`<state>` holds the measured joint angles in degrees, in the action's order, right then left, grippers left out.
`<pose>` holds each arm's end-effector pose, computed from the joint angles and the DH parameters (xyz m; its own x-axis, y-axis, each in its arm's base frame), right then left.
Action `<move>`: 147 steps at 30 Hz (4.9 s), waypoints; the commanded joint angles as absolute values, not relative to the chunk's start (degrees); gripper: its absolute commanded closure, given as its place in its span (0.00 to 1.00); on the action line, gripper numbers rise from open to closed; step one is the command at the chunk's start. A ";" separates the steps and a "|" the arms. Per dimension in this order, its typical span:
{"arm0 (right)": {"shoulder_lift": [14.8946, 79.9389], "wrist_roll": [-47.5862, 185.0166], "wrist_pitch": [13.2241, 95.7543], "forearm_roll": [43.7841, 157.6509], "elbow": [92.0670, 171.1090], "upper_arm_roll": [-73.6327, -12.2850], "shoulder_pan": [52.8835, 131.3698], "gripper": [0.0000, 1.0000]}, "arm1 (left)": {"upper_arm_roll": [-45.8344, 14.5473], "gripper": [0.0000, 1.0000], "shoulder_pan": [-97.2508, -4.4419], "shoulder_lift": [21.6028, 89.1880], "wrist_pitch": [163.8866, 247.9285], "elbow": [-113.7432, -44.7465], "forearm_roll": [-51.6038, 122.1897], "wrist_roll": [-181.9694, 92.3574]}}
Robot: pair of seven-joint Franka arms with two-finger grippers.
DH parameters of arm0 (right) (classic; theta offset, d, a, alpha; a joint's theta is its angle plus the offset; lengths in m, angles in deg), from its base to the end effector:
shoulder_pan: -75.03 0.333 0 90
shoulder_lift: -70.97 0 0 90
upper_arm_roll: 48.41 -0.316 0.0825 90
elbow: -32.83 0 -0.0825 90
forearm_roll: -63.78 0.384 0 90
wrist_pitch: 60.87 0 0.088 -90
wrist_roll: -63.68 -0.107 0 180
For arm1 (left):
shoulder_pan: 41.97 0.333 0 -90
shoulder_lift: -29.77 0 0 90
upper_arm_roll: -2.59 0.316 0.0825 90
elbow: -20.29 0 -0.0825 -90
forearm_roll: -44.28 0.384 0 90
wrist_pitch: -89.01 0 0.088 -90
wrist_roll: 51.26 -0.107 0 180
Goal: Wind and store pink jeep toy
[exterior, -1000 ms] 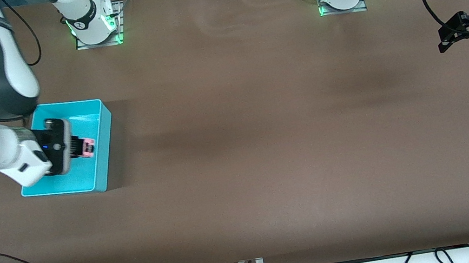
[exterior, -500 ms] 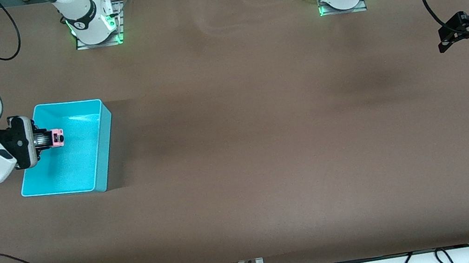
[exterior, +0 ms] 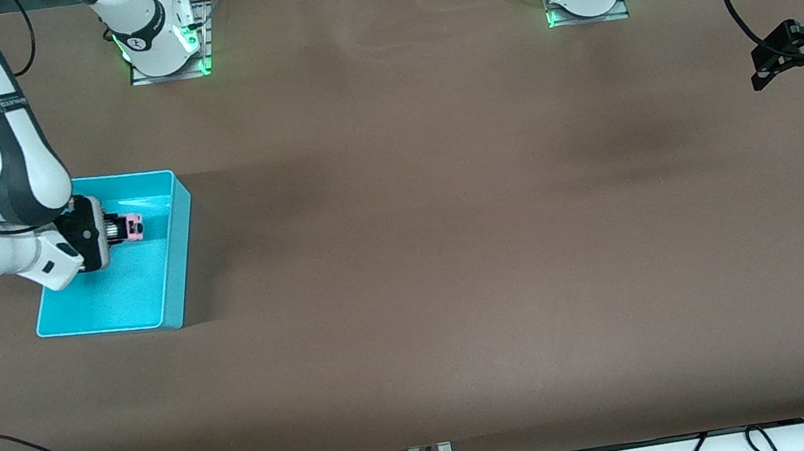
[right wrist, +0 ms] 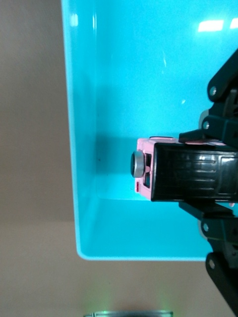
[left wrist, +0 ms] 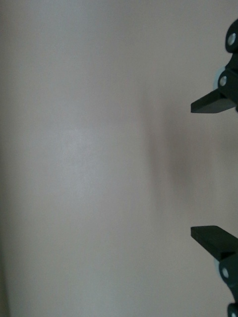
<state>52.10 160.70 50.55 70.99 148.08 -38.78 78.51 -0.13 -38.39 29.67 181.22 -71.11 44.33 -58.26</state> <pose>0.5517 -0.0496 0.2670 0.0717 0.9940 0.0830 0.9269 -0.0357 -0.3736 0.5573 0.0084 0.6173 0.9941 -0.1070 0.0156 -0.1070 -0.9943 -0.0029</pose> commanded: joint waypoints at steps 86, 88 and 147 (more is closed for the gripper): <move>59.36 69.94 21.76 65.63 108.32 -39.36 84.08 0.00 | -0.22 0.00 -38.37 30.65 180.06 -69.09 43.05 -58.29; 61.38 66.60 20.35 64.76 110.43 -39.53 84.26 0.00 | -0.22 0.00 -38.37 30.65 180.06 -69.09 43.05 -58.29; 67.98 66.67 31.07 63.08 121.86 -39.79 84.79 0.00 | -0.22 0.00 -38.37 30.65 180.06 -69.09 43.05 -58.29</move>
<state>68.08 67.25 33.29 63.23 123.36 -39.61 84.81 -0.23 -38.39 29.67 181.22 -71.11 44.31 -58.26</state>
